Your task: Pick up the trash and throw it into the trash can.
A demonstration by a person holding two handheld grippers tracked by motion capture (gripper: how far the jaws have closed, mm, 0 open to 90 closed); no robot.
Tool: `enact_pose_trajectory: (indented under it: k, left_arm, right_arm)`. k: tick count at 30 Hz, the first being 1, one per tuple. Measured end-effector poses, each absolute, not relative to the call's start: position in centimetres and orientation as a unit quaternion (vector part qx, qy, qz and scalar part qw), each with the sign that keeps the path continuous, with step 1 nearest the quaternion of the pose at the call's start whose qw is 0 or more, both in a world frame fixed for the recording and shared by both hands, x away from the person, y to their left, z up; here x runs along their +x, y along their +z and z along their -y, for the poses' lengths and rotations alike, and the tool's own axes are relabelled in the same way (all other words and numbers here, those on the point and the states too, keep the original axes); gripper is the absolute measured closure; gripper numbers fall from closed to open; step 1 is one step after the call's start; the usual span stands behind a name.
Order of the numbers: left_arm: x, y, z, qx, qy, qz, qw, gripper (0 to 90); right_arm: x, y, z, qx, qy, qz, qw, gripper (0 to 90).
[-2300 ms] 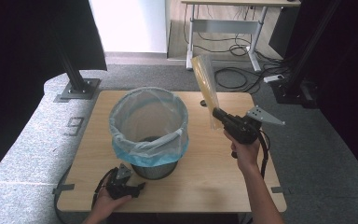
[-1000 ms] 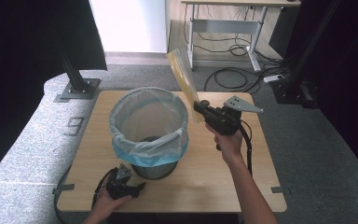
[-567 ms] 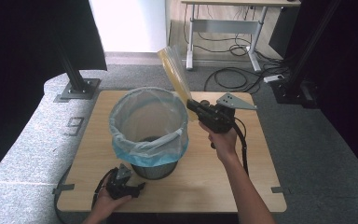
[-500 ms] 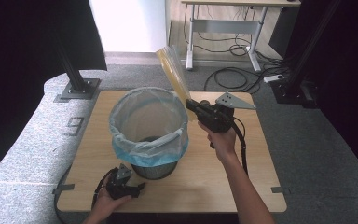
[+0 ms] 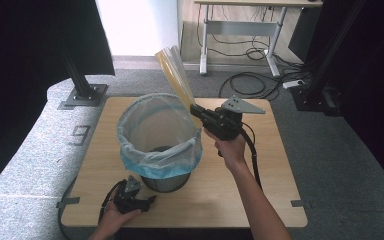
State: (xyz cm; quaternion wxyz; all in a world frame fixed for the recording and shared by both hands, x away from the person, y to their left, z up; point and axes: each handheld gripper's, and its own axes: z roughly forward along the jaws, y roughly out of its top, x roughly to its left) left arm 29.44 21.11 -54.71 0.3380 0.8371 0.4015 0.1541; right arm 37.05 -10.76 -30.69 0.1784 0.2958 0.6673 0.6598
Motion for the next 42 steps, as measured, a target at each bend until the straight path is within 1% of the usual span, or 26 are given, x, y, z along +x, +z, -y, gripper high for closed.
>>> enact_pose_trajectory:
  k: [26, 37, 39, 40, 41, 42]
  left_arm:
    - [29.4, -54.7, -21.1, 0.837, 0.155, -0.402, 0.339, 16.3]
    - [29.4, -54.7, -21.1, 0.837, 0.154, -0.402, 0.338, 16.3]
    - [29.4, -54.7, -21.1, 0.837, 0.155, -0.402, 0.339, 16.3]
    - [29.4, -54.7, -21.1, 0.837, 0.154, -0.402, 0.338, 16.3]
    - [29.4, -54.7, -21.1, 0.837, 0.154, -0.402, 0.338, 16.3]
    - [29.4, -54.7, -21.1, 0.837, 0.154, -0.402, 0.338, 16.3]
  right_arm:
    - [37.3, -30.0, 6.4, 0.264, 0.657, -0.687, 0.164, 87.9]
    - [37.4, -30.2, 5.8, 0.260, 0.653, -0.693, 0.163, 87.5]
    - [37.4, -30.2, 5.8, 0.259, 0.653, -0.692, 0.164, 85.2]
    - [37.4, -30.2, 5.7, 0.258, 0.654, -0.692, 0.163, 80.8]
    - [37.4, -30.3, 5.7, 0.259, 0.652, -0.693, 0.167, 72.8]
    - [37.4, -30.3, 5.7, 0.259, 0.652, -0.693, 0.167, 72.8]
